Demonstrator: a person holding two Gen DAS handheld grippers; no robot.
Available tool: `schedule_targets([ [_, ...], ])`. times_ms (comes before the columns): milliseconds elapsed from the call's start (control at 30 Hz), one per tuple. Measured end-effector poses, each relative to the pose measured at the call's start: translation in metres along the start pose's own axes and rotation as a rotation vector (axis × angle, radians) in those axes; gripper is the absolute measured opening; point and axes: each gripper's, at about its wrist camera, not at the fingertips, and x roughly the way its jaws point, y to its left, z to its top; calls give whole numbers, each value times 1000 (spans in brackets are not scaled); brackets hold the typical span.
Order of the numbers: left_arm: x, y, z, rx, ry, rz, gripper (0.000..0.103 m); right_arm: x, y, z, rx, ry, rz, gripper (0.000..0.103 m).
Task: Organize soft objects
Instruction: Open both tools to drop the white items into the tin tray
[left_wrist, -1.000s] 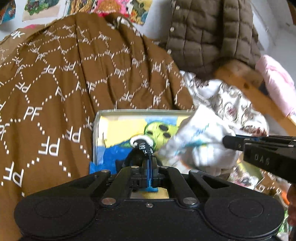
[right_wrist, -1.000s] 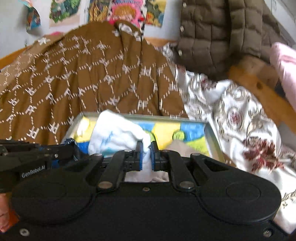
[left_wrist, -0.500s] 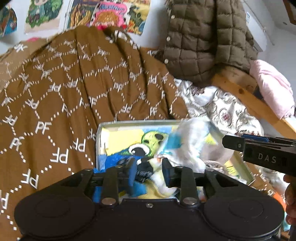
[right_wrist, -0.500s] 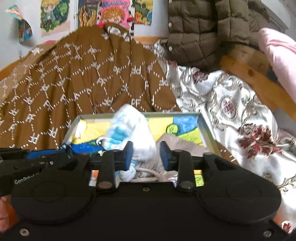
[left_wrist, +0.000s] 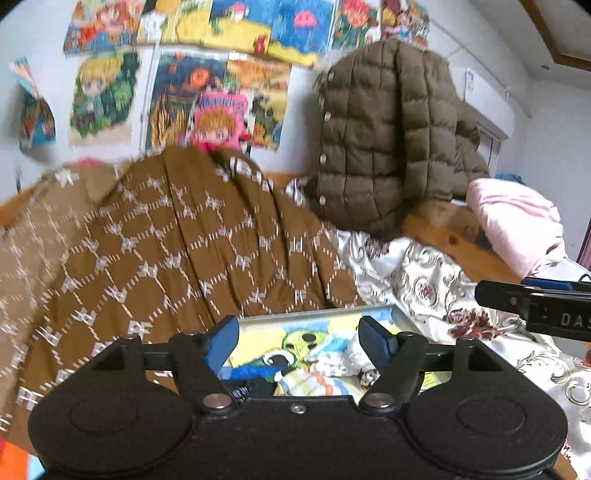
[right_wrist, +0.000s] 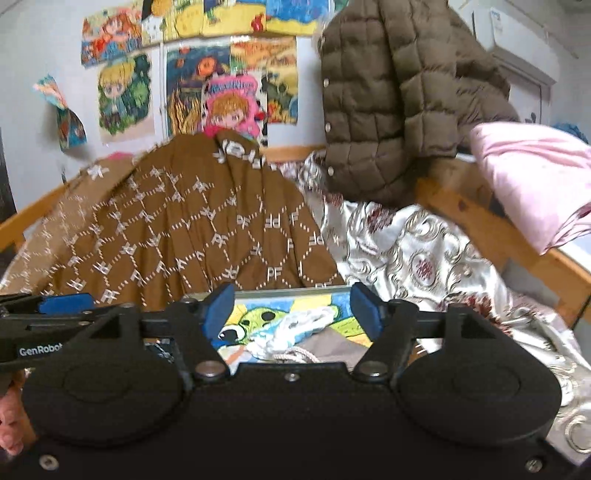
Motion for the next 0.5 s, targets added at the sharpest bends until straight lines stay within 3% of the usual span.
schedule_targets([
  [167, -50, -9, 6, 25, -60, 13, 83, -51, -1, 11, -32, -54, 4, 79],
  [500, -138, -25, -14, 45, -138, -5, 88, -143, -1, 3, -33, -123, 61, 89],
])
